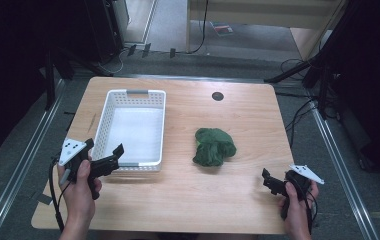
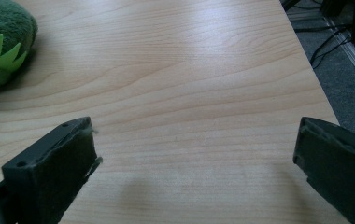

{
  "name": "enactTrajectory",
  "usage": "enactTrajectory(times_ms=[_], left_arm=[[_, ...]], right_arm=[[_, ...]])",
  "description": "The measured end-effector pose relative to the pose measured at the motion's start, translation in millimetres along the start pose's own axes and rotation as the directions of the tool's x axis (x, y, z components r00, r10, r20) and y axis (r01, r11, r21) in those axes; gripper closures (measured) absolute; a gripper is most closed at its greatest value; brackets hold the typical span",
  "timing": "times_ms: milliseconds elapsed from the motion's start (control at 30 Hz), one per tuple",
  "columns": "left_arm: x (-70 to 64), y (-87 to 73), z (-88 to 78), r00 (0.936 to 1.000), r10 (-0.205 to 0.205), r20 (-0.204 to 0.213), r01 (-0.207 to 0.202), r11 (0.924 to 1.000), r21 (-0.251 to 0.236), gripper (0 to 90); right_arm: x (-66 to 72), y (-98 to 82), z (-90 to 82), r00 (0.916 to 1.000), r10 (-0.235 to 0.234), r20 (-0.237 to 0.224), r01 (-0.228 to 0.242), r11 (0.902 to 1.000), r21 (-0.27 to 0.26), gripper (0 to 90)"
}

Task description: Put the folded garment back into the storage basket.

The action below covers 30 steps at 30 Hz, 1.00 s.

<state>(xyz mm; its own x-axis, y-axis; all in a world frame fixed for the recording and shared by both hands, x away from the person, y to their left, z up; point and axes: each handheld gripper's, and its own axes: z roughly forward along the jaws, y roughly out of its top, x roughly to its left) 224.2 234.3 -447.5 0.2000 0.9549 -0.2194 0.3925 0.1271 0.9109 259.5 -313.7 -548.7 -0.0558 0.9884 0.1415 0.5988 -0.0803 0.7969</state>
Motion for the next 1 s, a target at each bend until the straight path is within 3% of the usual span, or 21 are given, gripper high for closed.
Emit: enactTrajectory(times_ms=[233,633,1000], left_arm=[[-15.6,1.2,13.6,0.9995,0.003,0.031,-0.003,0.9997,0.026,0.0],[-54.5,2.3,46.5,0.9942,0.020,0.105,-0.028,0.9971,0.071,0.0],[-80.9,-1.7,65.0,0.9908,0.017,0.134,-0.031,0.9941,0.104,0.0]], right_arm=[[-0.1,0.0,0.0,1.0000,-0.001,0.000,0.001,1.0000,0.001,0.0],[-0.1,0.0,0.0,1.0000,-0.001,-0.001,0.001,1.0000,0.002,0.0],[-0.2,0.2,0.3,1.0000,0.002,-0.001,-0.002,1.0000,0.004,0.0]])
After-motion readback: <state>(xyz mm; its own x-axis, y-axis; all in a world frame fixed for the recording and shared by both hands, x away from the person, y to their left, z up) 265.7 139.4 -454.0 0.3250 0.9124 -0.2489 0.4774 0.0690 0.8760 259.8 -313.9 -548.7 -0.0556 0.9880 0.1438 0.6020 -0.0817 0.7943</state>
